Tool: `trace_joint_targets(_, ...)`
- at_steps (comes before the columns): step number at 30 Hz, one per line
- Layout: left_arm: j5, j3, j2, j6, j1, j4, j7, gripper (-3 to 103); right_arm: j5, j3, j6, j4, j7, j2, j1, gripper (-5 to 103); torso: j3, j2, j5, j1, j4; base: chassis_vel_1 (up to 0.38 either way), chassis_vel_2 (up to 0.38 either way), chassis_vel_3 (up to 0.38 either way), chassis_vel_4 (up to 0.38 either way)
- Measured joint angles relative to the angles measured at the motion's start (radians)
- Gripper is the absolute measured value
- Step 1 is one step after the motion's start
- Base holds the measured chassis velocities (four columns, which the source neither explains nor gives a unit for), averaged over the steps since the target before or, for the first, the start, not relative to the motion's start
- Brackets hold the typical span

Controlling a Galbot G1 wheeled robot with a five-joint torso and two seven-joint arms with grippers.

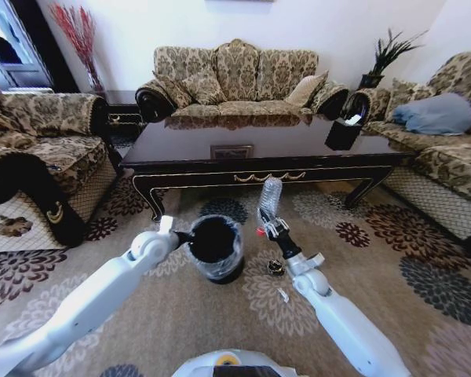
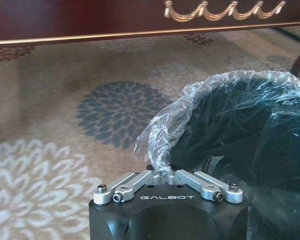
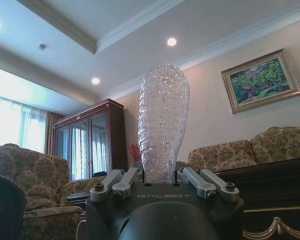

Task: Move to the front of the table and pick up the trash from the floor, then place it into the trash bin.

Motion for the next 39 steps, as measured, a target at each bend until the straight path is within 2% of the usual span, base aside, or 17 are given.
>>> trace_joint_targets(12, 0.001, 0.073, -0.092, 0.000, -0.042, 0.064, -0.024, 2, -0.006, -0.119, -0.001, -0.059, 0.001, -0.002, 0.132, 25, 0.000, 0.000, -0.0001, 0.000, 0.0003, 0.000, 0.000, 0.000, 0.000)
trace_joint_targets(21, 0.002, 0.072, -0.131, -0.001, -0.056, 0.084, -0.036, 2, -0.021, -0.138, 0.002, -0.063, -0.011, -0.004, 0.092, 25, 0.000, 0.000, 0.0000, 0.000, 0.0000, 0.000, 0.000, 0.000, 0.000)
trace_joint_targets(23, 0.002, 0.072, -0.131, -0.001, -0.057, 0.084, -0.037, 2, -0.021, -0.132, 0.003, -0.058, -0.015, -0.012, 0.069, 22, 0.000, 0.000, 0.0001, 0.000, 0.0001, 0.000, 0.000, 0.000, 0.000)
trace_joint_targets(25, 0.002, 0.072, -0.130, -0.001, -0.057, 0.080, -0.039, 2, -0.017, -0.124, 0.003, -0.042, -0.020, -0.025, 0.044, 30, 0.000, 0.000, -0.0001, 0.000, 0.0002, 0.000, 0.000, 0.000, 0.000)
trace_joint_targets(26, 0.002, 0.072, -0.130, -0.001, -0.057, 0.080, -0.039, 2, -0.017, -0.124, 0.003, -0.042, -0.020, -0.025, 0.044, 30, 0.000, 0.000, -0.0001, 0.000, 0.0002, 0.000, 0.000, 0.000, 0.000)
trace_joint_targets(28, 0.003, 0.071, -0.128, -0.001, -0.057, 0.077, -0.039, 2, -0.016, -0.114, 0.002, -0.030, -0.026, -0.035, 0.026, 41, 0.000, 0.000, -0.0001, 0.000, 0.0001, 0.000, 0.000, 0.000, 0.000)
trace_joint_targets(29, 0.003, 0.071, -0.128, -0.001, -0.057, 0.077, -0.039, 2, -0.015, -0.112, 0.002, -0.026, -0.027, -0.037, 0.021, 41, 0.000, 0.000, 0.0000, 0.000, 0.0001, 0.000, 0.000, 0.000, 0.000)
trace_joint_targets(31, 0.006, 0.068, -0.128, -0.001, -0.054, 0.075, -0.039, 2, -0.015, -0.106, 0.000, -0.005, -0.032, -0.047, 0.003, 52, 0.000, 0.000, -0.0001, 0.000, 0.0003, 0.000, 0.000, 0.000, 0.000)
trace_joint_targets(34, 0.008, 0.067, -0.130, -0.001, -0.052, 0.074, -0.040, 2, -0.014, -0.104, -0.002, 0.010, -0.032, -0.054, -0.009, 58, 0.000, 0.000, -0.0001, 0.000, 0.0004, 0.000, 0.000, 0.000, 0.000)
trace_joint_targets(35, 0.009, 0.066, -0.131, -0.001, -0.049, 0.071, -0.042, 2, -0.007, -0.104, -0.006, 0.020, -0.031, -0.060, -0.016, 70, 0.000, 0.000, -0.0001, 0.000, 0.0003, 0.000, 0.000, 0.000, 0.000)
trace_joint_targets(37, 0.011, 0.065, -0.131, -0.001, -0.047, 0.068, -0.043, 2, 0.003, -0.104, -0.009, 0.027, -0.028, -0.065, -0.021, 70, 0.000, 0.000, -0.0001, 0.000, 0.0003, 0.000, 0.000, 0.000, 0.000)
trace_joint_targets(39, 0.013, 0.062, -0.129, -0.001, -0.043, 0.060, -0.044, 2, 0.017, -0.103, -0.013, 0.037, -0.024, -0.072, -0.031, 80, 0.000, 0.000, -0.0001, 0.000, 0.0002, 0.000, 0.000, 0.000, 0.000)
